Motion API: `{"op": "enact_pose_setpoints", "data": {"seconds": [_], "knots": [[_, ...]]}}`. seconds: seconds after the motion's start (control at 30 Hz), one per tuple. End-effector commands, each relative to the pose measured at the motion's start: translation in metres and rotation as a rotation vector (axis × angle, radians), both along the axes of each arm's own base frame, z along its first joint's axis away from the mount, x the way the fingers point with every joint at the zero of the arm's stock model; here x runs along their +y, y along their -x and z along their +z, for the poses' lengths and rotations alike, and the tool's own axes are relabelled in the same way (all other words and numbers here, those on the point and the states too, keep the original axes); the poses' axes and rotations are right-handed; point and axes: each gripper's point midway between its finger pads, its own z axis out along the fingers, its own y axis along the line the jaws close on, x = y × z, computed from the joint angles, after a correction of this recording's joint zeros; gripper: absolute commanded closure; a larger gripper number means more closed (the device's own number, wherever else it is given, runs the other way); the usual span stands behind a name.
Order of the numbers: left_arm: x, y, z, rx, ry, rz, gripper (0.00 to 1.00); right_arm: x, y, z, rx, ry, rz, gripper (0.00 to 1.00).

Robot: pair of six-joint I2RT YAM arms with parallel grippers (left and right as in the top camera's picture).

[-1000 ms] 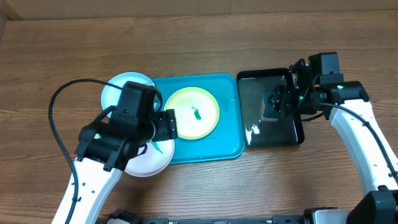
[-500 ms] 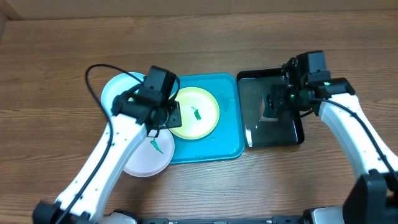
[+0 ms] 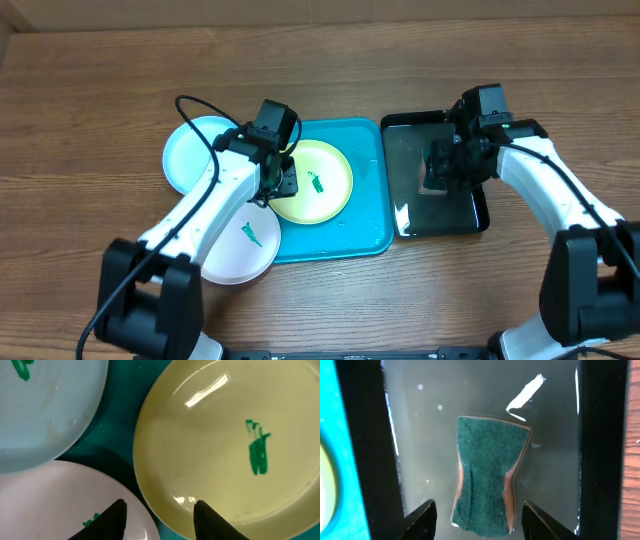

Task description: Clean dirty plates on tray and stack at the side

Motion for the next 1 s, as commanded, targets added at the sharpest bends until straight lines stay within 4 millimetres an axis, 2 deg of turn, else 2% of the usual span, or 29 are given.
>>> {"op": "enact_pose_setpoints", "data": {"seconds": [0.0,0.2,0.37,0.5,0.77,0.87,0.97], "knots": [[0.015,-0.004,-0.013,0.022,-0.023,0.043,0.55,0.001,-0.007,-0.002,-0.012,0.012,0.005,0.44],[0.03,-0.007,-0.03,0.061,-0.034,0.085,0.59,0.001,-0.01,-0.007,-0.011,0.012,0.005,0.43],[0.026,-0.006,-0.046,0.097,-0.013,0.083,0.68,0.001,-0.01,-0.007,-0.013,0.012,0.005,0.44],[0.023,-0.008,-0.056,0.11,-0.004,0.075,0.7,0.001,-0.01,-0.007,-0.013,0.012,0.005,0.44],[0.022,-0.011,-0.058,0.101,-0.001,0.075,0.83,0.001,-0.01,-0.007,-0.013,0.012,0.005,0.44],[0.022,-0.012,-0.058,0.097,0.0,0.074,0.95,0.001,-0.01,-0.007,-0.013,0.012,0.005,0.43],[0.022,-0.012,-0.058,0.097,0.001,0.075,0.96,0.001,-0.009,-0.007,-0.009,0.012,0.005,0.38]]}}
